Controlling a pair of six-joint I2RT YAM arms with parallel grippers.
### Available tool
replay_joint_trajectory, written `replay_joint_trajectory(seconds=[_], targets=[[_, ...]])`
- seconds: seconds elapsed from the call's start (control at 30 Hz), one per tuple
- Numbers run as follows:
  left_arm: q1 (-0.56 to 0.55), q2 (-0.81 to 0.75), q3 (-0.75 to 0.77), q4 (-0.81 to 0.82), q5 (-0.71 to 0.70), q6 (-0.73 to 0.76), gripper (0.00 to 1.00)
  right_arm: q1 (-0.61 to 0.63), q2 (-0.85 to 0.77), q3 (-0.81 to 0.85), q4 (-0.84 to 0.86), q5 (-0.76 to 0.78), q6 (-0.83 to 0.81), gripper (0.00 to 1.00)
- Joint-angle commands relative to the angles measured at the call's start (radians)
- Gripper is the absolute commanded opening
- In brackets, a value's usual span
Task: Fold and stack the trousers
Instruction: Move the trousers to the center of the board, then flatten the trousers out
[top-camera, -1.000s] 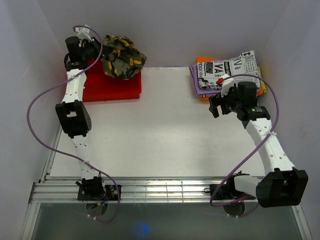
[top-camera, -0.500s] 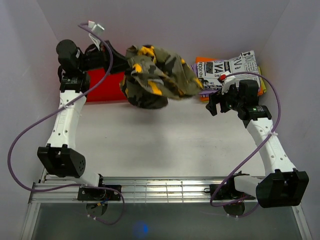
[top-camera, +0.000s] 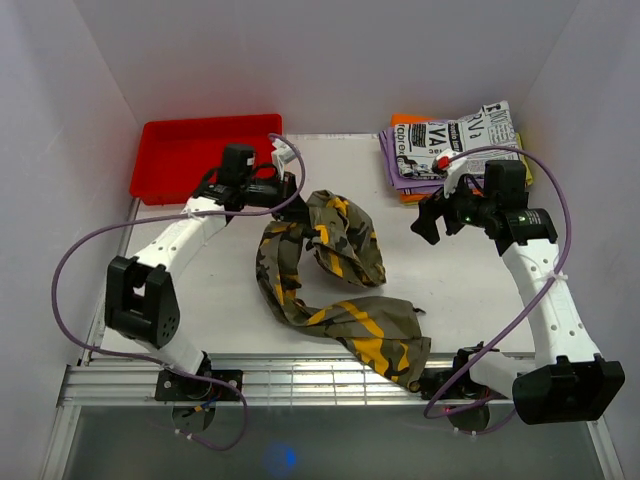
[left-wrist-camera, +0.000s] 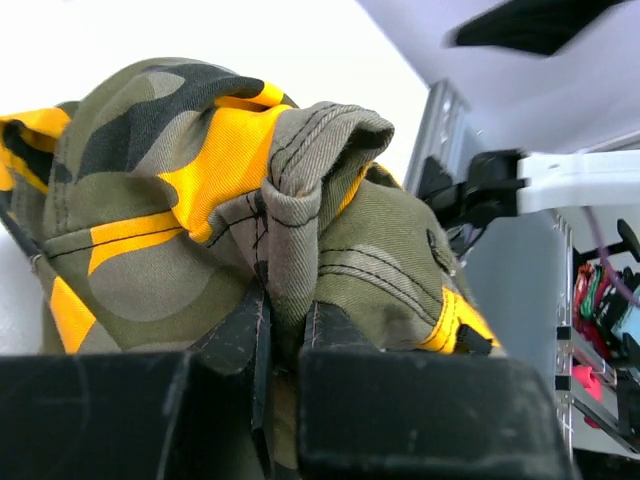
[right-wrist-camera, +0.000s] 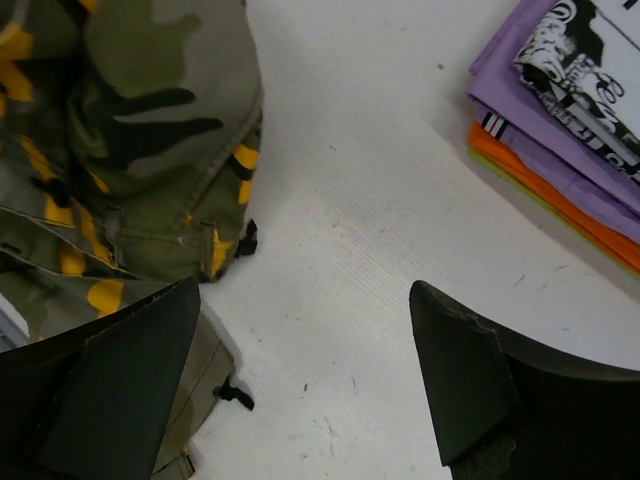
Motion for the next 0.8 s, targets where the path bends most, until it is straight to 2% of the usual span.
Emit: replay_joint_trajectory(seconds=[0.0,0.07,0.13,0.17,0.2,0.33,0.43,0.57,0.77], targets=[[-0.004,0.076,0.049,-0.056,-0.036,0.062,0.0,0.023,0.007,0.064,-0.141,-0.119,-0.04,0.9],[-0.002,0.127,0.059,0.016,0.018,0.006,0.0,0.052,-0.016,0.03,-0.117,-0.125,-0.008,0.9],[-0.002,0.153,0.041,0.14,0.118,-0.124,0.0,0.12,-0.041,-0.021,-0.034,-0.083,0.042,0.9],[-0.002,0.185,0.03,0.19,0.145,-0.253,0.0,0.179,-0.065,-0.077,-0.004,-0.058,0.05,0.9],[-0.002,0.205,0.01,0.245,0.187,-0.319,0.0,0.212,-0.075,-0.105,0.051,-0.03,0.049,0.9],[-0.002,0.283,-0.022,0.497,0.196,-0.548,0.0,0.356,-0.073,-0.189,0.127,0.117,0.024,0.9],[-0.002,0.312,-0.007,0.506,0.181,-0.567,0.0,0.427,-0.017,-0.191,0.159,0.169,0.055,0.9],[-0.001,0.328,0.014,0.483,0.199,-0.567,0.02,0.448,0.074,-0.183,0.329,0.301,0.154,0.9],[0.001,0.343,0.017,0.474,0.212,-0.584,0.06,0.485,0.206,-0.134,0.422,0.298,0.152,0.9]])
